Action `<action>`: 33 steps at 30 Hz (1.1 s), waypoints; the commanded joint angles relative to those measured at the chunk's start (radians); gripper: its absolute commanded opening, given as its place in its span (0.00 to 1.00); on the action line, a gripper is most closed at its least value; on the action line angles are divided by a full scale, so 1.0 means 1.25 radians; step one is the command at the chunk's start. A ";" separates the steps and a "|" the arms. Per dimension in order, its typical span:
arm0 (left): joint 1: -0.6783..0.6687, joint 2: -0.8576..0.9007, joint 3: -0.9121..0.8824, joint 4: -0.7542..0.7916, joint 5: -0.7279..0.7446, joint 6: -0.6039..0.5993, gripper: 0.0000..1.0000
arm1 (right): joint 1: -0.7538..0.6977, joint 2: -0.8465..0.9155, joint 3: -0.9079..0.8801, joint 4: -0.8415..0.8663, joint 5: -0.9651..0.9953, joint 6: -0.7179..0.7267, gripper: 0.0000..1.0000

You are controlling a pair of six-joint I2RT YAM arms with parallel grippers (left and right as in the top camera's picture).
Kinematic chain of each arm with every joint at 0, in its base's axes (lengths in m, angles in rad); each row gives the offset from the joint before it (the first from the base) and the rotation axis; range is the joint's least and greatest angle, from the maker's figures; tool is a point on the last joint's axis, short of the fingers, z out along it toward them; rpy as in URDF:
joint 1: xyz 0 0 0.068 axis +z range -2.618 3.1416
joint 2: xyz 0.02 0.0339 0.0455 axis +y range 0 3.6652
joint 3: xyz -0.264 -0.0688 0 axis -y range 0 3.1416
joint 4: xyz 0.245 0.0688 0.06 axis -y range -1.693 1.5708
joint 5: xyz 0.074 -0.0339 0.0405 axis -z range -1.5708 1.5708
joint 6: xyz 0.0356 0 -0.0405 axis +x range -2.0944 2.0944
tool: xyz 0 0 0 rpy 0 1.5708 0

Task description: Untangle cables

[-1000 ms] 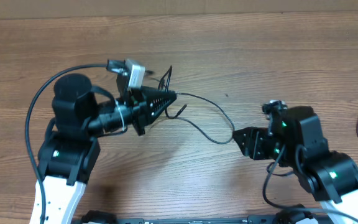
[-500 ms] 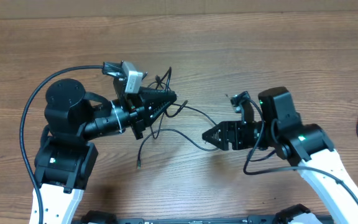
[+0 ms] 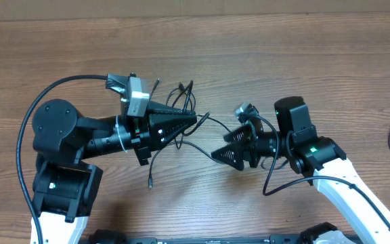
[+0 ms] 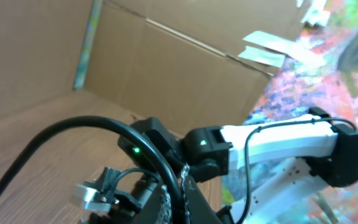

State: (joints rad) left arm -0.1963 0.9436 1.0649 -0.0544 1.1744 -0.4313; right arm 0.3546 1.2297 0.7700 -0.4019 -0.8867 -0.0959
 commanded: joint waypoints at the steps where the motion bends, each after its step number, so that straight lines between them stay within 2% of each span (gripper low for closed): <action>1: 0.001 -0.010 0.009 0.052 0.047 -0.064 0.05 | 0.018 0.000 0.002 0.076 -0.025 -0.050 0.80; 3: 0.001 -0.010 0.009 0.114 0.059 -0.103 0.05 | 0.049 0.012 0.002 0.143 -0.012 -0.050 0.78; 5: 0.001 -0.010 0.009 0.170 0.066 -0.146 0.05 | 0.088 0.027 0.002 0.197 0.073 -0.050 0.69; 8: 0.001 -0.010 0.009 0.224 0.076 -0.198 0.05 | 0.138 0.044 0.002 0.252 0.276 -0.046 0.69; 11: 0.001 -0.010 0.009 0.261 0.103 -0.222 0.05 | 0.180 0.058 0.002 0.325 0.406 -0.044 0.69; 14: 0.001 -0.010 0.009 0.272 0.118 -0.233 0.05 | 0.213 0.074 0.002 0.411 0.452 -0.043 0.69; 17: 0.001 -0.010 0.009 0.279 0.123 -0.236 0.04 | 0.240 0.103 0.002 0.479 0.456 -0.027 0.60; 23: 0.001 -0.010 0.009 0.281 0.126 -0.248 0.05 | 0.259 0.204 0.003 0.559 0.474 -0.005 0.59; 28: 0.001 -0.010 0.009 0.281 0.168 -0.248 0.05 | 0.259 0.278 0.003 0.647 0.623 -0.005 0.55; 31: 0.001 -0.010 0.009 0.281 0.174 -0.248 0.05 | 0.259 0.293 0.003 0.674 0.641 -0.005 0.44; 32: 0.001 -0.010 0.009 0.281 0.174 -0.247 0.05 | 0.259 0.294 0.003 0.674 0.641 -0.005 0.34; 33: 0.001 -0.010 0.009 0.281 0.174 -0.244 0.05 | 0.259 0.294 0.003 0.674 0.642 -0.005 0.20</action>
State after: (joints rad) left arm -0.1963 0.9424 1.0649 0.2924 1.3643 -0.7315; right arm 0.6765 1.5921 0.7700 0.4282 -0.1482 -0.1101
